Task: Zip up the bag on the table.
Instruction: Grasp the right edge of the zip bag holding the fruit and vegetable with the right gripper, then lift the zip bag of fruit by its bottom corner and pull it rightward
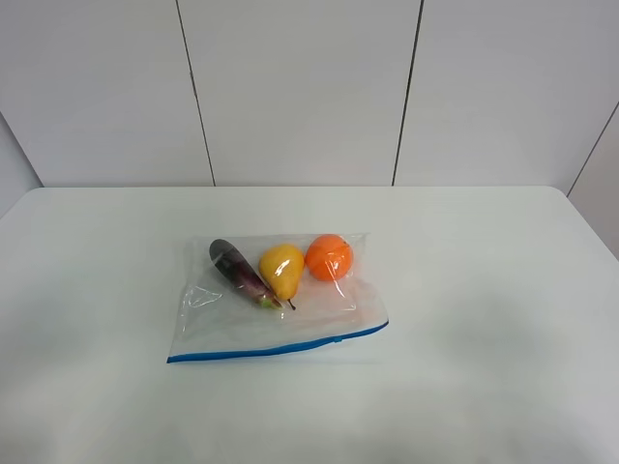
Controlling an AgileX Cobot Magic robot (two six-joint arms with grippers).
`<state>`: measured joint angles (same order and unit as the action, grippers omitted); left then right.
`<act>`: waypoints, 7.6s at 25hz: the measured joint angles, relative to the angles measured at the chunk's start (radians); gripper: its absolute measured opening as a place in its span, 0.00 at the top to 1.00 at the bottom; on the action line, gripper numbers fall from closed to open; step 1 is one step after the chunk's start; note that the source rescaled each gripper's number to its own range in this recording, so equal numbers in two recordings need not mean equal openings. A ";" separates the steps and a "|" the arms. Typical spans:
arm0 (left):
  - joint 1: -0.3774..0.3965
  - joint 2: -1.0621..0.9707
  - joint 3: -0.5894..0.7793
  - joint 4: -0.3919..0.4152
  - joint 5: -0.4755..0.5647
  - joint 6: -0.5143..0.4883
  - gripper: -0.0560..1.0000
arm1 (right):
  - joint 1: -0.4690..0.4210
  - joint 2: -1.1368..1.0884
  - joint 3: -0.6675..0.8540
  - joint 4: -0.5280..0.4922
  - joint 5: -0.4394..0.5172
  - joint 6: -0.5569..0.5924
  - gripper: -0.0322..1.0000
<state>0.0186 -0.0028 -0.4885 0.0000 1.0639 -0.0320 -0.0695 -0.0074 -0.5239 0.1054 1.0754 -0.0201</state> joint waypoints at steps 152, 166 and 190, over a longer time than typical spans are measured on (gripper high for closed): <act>0.000 0.000 0.000 0.012 0.000 0.003 0.16 | 0.384 1.888 -0.287 1.200 -0.606 -0.845 0.27; 0.000 0.000 0.000 0.012 0.000 0.004 0.16 | 0.384 1.888 -0.287 1.193 -0.614 -0.846 0.95; 0.000 0.000 0.000 0.012 0.000 0.008 0.16 | 0.384 1.889 -0.468 1.168 -0.457 -0.845 0.97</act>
<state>0.0186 -0.0028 -0.4885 0.0121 1.0639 -0.0243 0.3143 1.8816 -0.9921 1.2739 0.6188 -0.8647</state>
